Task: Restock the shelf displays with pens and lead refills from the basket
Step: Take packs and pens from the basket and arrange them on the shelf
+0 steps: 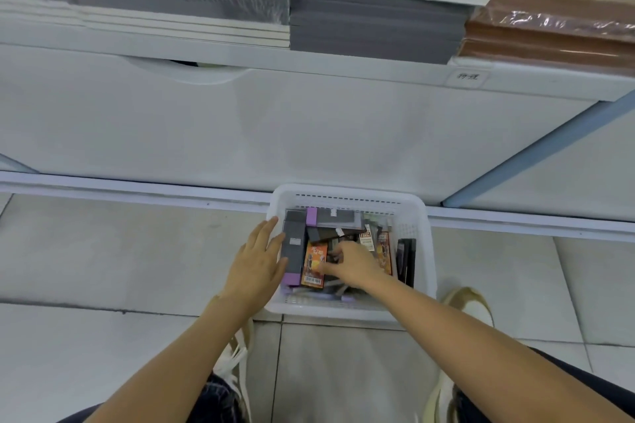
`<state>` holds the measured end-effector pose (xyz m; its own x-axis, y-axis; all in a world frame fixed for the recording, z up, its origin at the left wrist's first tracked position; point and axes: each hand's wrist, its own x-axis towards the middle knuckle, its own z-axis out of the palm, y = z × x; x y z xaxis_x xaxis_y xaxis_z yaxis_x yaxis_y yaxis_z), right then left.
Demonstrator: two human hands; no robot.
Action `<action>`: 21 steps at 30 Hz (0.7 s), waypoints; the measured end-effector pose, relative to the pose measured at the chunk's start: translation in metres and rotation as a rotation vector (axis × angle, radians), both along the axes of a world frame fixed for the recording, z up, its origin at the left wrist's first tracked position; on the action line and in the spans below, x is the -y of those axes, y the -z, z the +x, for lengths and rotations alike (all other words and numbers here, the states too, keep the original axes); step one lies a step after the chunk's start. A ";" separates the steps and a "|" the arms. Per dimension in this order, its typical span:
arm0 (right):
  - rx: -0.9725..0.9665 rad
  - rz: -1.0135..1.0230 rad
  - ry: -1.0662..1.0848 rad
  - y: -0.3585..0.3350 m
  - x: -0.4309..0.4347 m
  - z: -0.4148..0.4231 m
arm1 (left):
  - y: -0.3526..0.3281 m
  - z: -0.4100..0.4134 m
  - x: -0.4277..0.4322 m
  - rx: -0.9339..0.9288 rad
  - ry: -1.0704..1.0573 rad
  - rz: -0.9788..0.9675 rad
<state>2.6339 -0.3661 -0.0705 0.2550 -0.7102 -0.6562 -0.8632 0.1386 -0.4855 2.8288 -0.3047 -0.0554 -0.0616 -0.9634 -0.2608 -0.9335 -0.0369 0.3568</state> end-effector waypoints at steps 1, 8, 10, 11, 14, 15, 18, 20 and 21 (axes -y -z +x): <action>-0.059 -0.035 -0.119 0.001 -0.004 0.003 | 0.001 0.001 -0.002 0.017 0.016 0.010; -0.031 -0.130 -0.517 -0.006 0.005 -0.028 | 0.007 0.003 -0.005 0.062 0.052 0.031; -0.032 -0.100 -0.609 -0.005 0.000 -0.032 | 0.008 0.001 -0.006 0.064 0.045 0.039; -0.048 -0.086 -0.630 -0.004 -0.002 -0.031 | 0.008 0.000 -0.006 0.064 0.045 0.039; -0.124 -0.023 -0.682 -0.003 -0.002 -0.025 | 0.006 -0.001 -0.007 0.066 0.046 0.040; -0.133 0.006 -0.717 -0.003 -0.001 -0.023 | 0.006 0.000 -0.007 0.069 0.047 0.042; -0.073 0.107 -0.765 -0.006 -0.001 -0.019 | 0.005 0.000 -0.007 0.062 0.048 0.044; -0.013 0.178 -0.702 -0.011 0.001 -0.023 | 0.005 0.001 -0.006 0.061 0.052 0.042; 0.009 0.218 -0.657 -0.013 0.003 -0.026 | 0.004 0.001 -0.005 0.063 0.050 0.042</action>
